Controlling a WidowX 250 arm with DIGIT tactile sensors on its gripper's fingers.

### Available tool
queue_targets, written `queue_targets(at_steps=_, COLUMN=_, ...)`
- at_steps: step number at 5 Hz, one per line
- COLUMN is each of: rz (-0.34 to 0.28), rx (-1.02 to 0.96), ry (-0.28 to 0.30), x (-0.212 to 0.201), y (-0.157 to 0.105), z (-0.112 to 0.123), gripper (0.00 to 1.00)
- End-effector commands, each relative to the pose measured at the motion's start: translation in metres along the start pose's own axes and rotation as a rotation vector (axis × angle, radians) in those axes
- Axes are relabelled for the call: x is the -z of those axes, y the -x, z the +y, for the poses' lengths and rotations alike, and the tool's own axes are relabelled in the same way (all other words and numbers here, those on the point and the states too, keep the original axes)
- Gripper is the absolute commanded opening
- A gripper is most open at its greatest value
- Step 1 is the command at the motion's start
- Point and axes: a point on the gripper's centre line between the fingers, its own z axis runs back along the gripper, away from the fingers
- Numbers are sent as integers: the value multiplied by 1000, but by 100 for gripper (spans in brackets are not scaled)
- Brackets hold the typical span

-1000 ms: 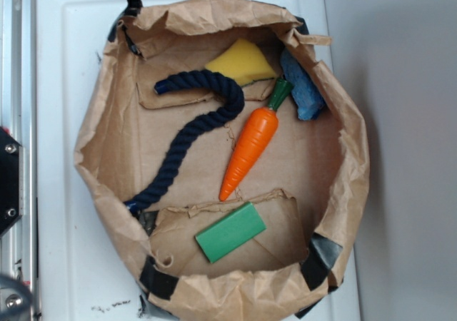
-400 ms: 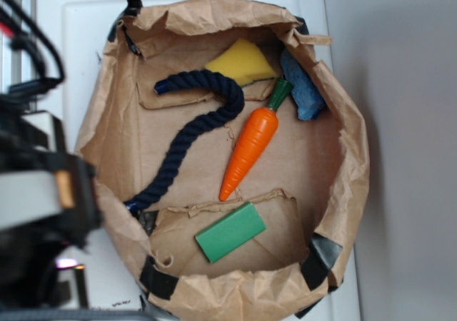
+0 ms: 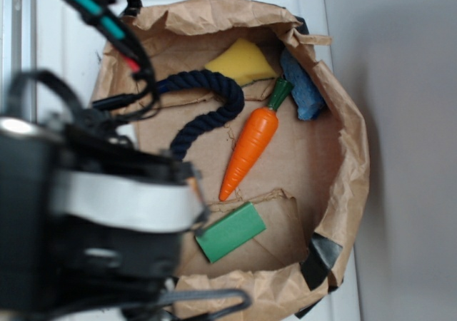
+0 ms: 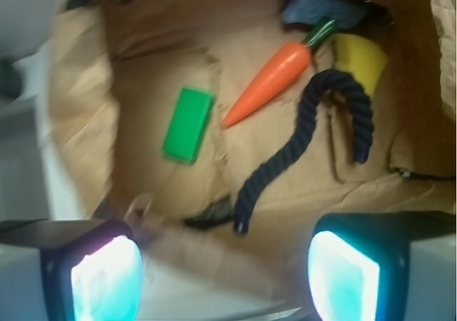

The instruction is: Grab the green block.

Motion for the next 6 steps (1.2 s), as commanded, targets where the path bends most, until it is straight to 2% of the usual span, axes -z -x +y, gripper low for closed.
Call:
queue_targets(at_steps=1, rz=-5, rx=60, ry=-29, x=2, y=-18, z=-2, gripper=100)
queue_targets(at_steps=3, rz=-5, rx=60, ry=-29, x=2, y=-18, z=-2, gripper=100)
queue_targets(at_steps=4, rz=-7, rx=-20, ry=-32, x=16, y=-32, z=1, gripper=100)
queue_targets(at_steps=5, rz=-41, rx=-119, ry=-51, x=29, y=-46, z=2, gripper=100)
queue_targets(at_steps=6, rz=-26, rx=-166, ry=-28, x=40, y=-53, z=9, gripper=100)
